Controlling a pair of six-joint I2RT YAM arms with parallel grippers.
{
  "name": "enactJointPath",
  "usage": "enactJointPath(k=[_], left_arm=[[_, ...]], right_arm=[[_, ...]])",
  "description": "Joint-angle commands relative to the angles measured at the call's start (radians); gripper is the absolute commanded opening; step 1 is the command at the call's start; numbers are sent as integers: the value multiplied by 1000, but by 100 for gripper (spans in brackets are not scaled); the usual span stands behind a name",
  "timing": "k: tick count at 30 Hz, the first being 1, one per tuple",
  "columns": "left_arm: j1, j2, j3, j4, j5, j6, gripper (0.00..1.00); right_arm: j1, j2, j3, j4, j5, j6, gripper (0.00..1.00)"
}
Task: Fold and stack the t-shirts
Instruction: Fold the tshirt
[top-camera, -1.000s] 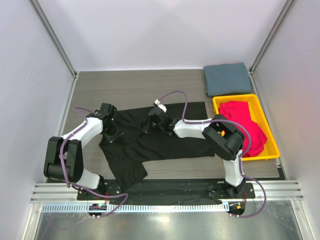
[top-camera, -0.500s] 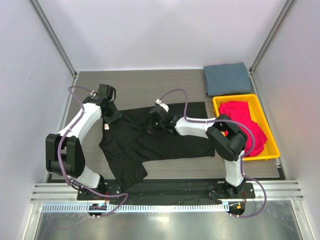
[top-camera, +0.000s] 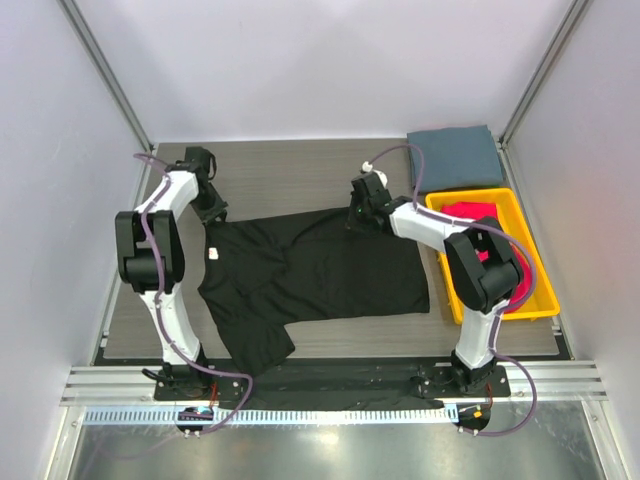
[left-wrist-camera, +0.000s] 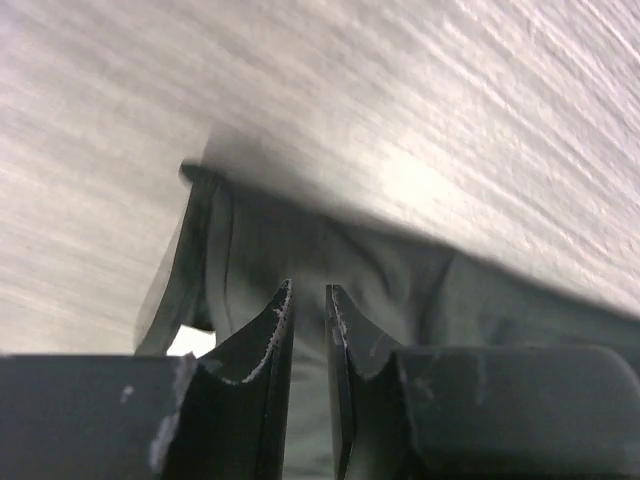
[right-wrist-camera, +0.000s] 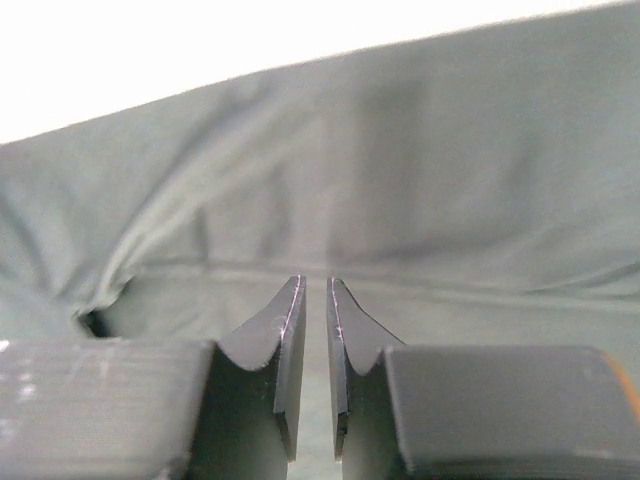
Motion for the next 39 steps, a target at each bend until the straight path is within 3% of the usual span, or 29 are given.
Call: enactJointPath(k=[1,10,20,28,31,34,39], left_arm=[[30,50,72,-27,-20,29,19],[105,205,152,-5,-32,44,18],[110,319,300,50,34,44,18],[110,491,708,-55,121,101,18],[111,465,806,-126,98,153,20],[110,378,758,-134,92,141,22],[98,40,315,-21,72,87,25]], right_arm=[[-48,8,58,-26,47,-107,19],[-197,131,84,-35,143,-205,18],[-240,252,222,-35,153,-224,17],[-275,332,366,-81,142,-233,18],[-275,292,397,-118,131,-254,20],[-275,231,374,-138,136,-261,24],[-275,73,302,-145,105,-229,32]])
